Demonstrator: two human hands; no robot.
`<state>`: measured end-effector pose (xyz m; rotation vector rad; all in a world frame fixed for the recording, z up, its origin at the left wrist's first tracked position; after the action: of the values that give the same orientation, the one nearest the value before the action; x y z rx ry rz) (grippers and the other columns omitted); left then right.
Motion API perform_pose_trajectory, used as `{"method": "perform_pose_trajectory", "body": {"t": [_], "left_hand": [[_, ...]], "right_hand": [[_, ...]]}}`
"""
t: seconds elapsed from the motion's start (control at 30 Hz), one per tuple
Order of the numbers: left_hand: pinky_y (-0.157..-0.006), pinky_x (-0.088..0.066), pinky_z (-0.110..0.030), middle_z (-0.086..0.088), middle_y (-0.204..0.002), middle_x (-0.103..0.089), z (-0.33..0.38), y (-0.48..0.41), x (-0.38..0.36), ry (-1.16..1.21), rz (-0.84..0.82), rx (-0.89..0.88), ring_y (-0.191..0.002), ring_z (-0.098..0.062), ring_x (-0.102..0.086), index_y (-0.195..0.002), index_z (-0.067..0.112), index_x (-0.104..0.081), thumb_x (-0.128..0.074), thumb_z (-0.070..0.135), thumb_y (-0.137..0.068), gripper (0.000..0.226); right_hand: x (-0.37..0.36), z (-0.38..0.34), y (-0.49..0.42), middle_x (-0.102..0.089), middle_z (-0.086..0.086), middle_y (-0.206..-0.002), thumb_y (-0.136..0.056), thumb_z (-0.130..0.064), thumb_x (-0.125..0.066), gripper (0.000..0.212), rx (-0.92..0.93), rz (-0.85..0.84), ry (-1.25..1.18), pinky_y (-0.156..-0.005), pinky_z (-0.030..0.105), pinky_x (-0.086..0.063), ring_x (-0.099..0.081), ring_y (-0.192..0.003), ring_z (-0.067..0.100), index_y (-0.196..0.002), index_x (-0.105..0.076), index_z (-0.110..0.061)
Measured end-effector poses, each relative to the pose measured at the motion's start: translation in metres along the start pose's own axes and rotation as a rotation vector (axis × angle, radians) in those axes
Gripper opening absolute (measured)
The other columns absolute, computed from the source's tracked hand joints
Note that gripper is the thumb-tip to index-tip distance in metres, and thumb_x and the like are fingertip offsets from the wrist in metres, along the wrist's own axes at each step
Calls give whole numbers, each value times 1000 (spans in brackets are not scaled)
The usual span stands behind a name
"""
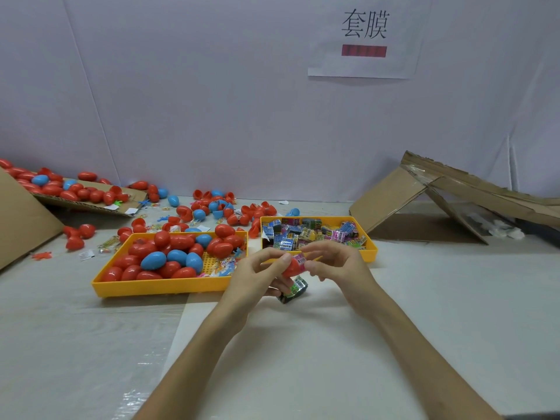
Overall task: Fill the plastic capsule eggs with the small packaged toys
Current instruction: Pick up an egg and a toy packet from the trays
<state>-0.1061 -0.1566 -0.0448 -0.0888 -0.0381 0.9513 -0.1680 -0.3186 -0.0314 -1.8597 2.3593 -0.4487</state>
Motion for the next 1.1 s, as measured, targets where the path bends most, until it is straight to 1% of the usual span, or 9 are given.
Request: {"method": "perform_pose_trajectory", "body": {"t": [0.13,0.27,0.4,0.47,0.6,0.7,0.77,0.87,1.1], "left_hand": [[-66,-60,-25,-5,-78,-75,1,1,-1,-29,-2,-21,-71,-19,-73,-91,35,-75,-68,42,-90,10],[-62,-57,-21,-3,-79,-76,1,1,0,-53,12,-32,-70,-18,-73,-97,27,-75,-67,37,-93,13],[-59,-54,-18,-3,-78,-76,0,1,1,-86,24,-42,-68,-15,-72,-101,23,-74,-68,36,-94,16],[-58,-53,-18,-2,-77,-76,0,1,1,-93,31,-44,-68,-15,-72,-101,23,-73,-67,36,-94,16],[-59,-55,-19,2,-78,-76,0,-1,2,-109,37,-52,-67,-14,-72,-100,24,-72,-67,37,-94,15],[-60,-56,-19,4,-75,-75,1,1,1,-109,44,-72,-66,-11,-71,-99,23,-71,-67,40,-92,19],[-63,-57,-20,3,-76,-75,3,1,1,-109,42,-92,-68,-11,-71,-100,24,-72,-67,42,-90,20],[-68,-59,-23,2,-83,-76,4,1,1,-120,34,-113,-73,-13,-72,-106,30,-73,-69,34,-94,13],[-65,-57,-20,2,-79,-75,6,0,2,-144,46,-143,-70,-10,-70,-104,40,-71,-69,25,-96,17]], "right_hand": [[-3,2,0,-68,-5,-83,-76,-19,-83,32,1,-67,-3,-62,23,-50,-63,-73,12,-105,-76,-31],[-6,2,0,-67,-5,-79,-72,-22,-85,21,16,-74,39,-63,22,-50,-62,-72,12,-90,-76,-30],[-10,4,1,-65,3,-82,-70,-21,-87,20,41,-88,72,-69,33,-52,-60,-75,18,-83,-73,-28],[-11,4,1,-63,6,-84,-71,-20,-87,20,44,-91,69,-69,34,-51,-57,-74,19,-83,-73,-27],[-12,1,1,-66,-2,-76,-81,-20,-79,9,48,-70,44,-60,25,-48,-57,-65,13,-85,-74,-27],[-10,1,0,-67,-5,-73,-87,-11,-77,13,60,-36,87,-58,23,-48,-57,-63,10,-84,-75,-24],[-8,1,0,-68,-7,-72,-87,-8,-76,11,61,-16,113,-57,22,-48,-57,-62,9,-85,-74,-19],[-4,0,0,-68,-6,-71,-86,-8,-77,9,76,40,125,-56,21,-47,-55,-61,9,-86,-74,-17],[-1,-3,-1,-69,-7,-74,-84,-8,-78,13,97,78,131,-57,18,-46,-55,-62,9,-82,-75,-21]]}}
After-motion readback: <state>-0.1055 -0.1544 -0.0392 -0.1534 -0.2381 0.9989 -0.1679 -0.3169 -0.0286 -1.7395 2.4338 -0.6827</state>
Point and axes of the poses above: each hand's wrist, its own y-axis away from the middle knuckle, its own x-axis out of the back of the hand, z = x × y, the point moved 6 cm from there along -y, towards the middle knuckle
